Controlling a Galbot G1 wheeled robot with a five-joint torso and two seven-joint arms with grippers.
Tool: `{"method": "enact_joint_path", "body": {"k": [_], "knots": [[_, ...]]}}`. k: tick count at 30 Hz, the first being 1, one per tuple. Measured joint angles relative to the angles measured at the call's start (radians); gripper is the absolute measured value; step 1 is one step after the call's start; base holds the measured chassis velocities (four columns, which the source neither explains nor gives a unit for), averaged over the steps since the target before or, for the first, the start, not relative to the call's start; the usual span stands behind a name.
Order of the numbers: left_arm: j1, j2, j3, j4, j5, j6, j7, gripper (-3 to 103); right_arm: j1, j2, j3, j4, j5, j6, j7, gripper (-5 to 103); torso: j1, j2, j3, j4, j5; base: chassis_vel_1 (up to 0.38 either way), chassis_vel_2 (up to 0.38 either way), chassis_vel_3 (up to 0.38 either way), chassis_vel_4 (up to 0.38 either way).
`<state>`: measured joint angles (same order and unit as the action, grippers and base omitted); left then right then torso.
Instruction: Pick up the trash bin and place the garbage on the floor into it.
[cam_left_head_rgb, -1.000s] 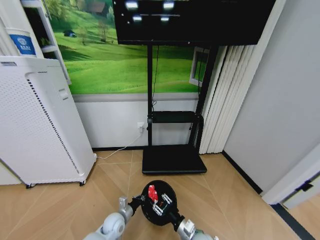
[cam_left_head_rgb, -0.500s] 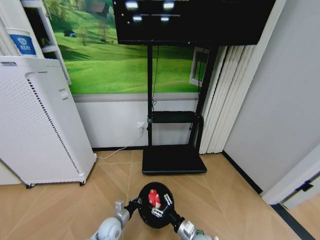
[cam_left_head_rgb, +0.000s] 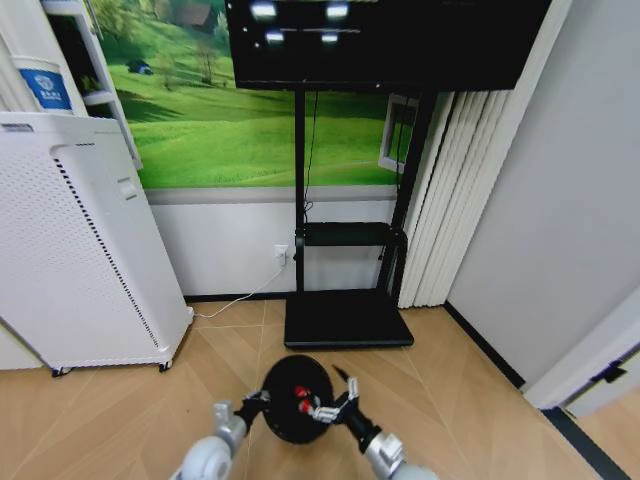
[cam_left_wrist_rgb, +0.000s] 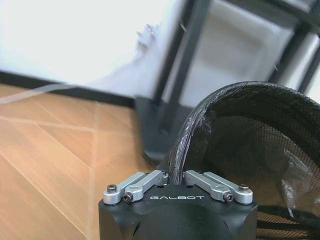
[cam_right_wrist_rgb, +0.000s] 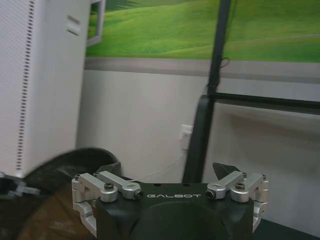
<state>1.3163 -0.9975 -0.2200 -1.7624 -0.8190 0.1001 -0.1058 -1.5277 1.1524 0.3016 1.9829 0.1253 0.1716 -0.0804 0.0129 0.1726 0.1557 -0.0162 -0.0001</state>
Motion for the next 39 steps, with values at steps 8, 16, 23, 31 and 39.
{"method": "enact_joint_path", "body": {"k": [8, 16, 23, 31, 39], "knots": [[0.082, -0.044, -0.193, -0.036, -0.014, 0.000, -0.022, 2, -0.087, -0.070, 0.128, 0.005, -0.022, -0.079, 0.025, 100, 0.000, 0.000, 0.000, -0.0001, 0.0001, 0.000, 0.000, 0.000, 0.000], [0.147, -0.098, -0.323, -0.045, 0.007, 0.017, -0.051, 2, -0.086, -0.142, 0.103, -0.114, -0.078, -0.116, 0.016, 100, 0.000, 0.000, 0.000, 0.0001, 0.0000, 0.000, 0.000, 0.000, 0.000], [0.216, -0.106, -0.435, -0.092, 0.017, 0.025, -0.022, 2, -0.048, -0.110, 0.071, -0.216, -0.112, -0.187, 0.116, 100, 0.000, 0.000, 0.000, 0.0000, 0.0004, 0.000, 0.000, 0.000, 0.000], [0.266, -0.124, -0.526, -0.128, 0.000, 0.034, 0.002, 2, -0.082, -0.162, 0.083, -0.304, -0.176, -0.202, 0.024, 100, 0.000, 0.000, 0.000, -0.0003, 0.0000, 0.000, 0.000, 0.000, 0.000], [0.248, -0.138, -0.511, -0.115, 0.000, 0.035, -0.002, 2, -0.100, -0.182, 0.060, -0.341, -0.219, -0.186, -0.027, 100, 0.000, 0.000, 0.000, -0.0002, 0.0000, 0.000, 0.000, 0.000, 0.000]]}}
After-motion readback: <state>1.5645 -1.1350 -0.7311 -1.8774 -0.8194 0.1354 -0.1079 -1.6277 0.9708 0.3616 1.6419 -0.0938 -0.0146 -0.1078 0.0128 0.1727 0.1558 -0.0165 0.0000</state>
